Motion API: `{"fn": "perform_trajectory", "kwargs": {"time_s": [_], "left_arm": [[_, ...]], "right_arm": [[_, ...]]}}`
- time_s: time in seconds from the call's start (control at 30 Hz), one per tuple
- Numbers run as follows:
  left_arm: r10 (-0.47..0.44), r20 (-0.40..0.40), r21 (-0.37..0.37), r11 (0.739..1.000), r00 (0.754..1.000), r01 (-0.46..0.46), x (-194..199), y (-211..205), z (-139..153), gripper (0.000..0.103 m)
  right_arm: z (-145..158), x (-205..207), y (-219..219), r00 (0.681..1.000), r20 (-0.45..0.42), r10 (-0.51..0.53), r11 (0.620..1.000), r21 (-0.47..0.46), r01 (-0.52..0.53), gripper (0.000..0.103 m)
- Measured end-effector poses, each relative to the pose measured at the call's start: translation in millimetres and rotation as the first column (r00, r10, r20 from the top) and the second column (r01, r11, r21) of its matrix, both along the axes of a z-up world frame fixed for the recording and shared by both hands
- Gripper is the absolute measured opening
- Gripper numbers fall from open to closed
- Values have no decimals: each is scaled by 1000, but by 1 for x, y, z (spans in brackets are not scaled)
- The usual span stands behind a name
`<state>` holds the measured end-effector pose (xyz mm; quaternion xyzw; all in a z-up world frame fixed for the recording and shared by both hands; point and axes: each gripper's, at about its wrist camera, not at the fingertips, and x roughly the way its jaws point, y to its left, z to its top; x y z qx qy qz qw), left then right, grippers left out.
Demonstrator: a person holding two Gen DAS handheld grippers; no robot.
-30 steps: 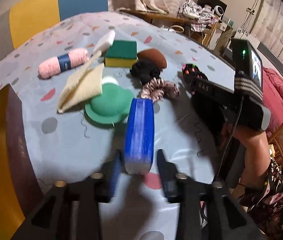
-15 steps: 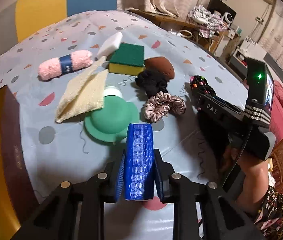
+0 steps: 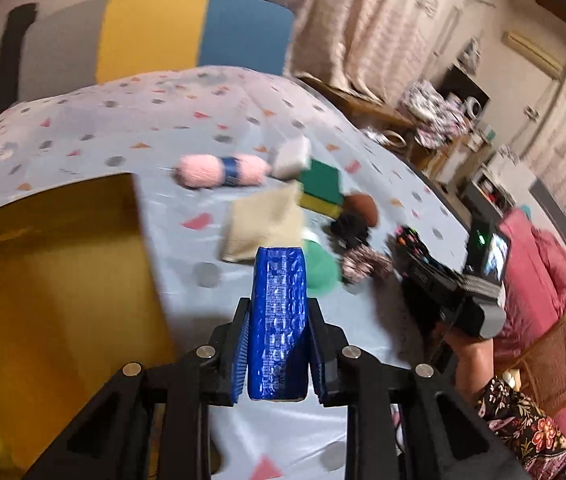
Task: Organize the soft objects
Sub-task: 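Carry the tissue pack into the gold tray and open the left tool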
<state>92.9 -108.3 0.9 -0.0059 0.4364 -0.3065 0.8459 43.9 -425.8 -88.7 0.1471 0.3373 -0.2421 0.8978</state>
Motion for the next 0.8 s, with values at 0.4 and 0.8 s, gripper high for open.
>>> {"fn": "perform_trajectory", "kwargs": {"time_s": [0.4,0.8], "left_arm": [[252,-14,27,968,968,-251,52,114,-4,25],[402,-65,131,911,913,-391,110,188,-40,25]], "right_arm": [[9,4,19,999,-30,30,994,-103,-33,38],[30,-15,59,993,-1,120,991,-64,-120,37]]}}
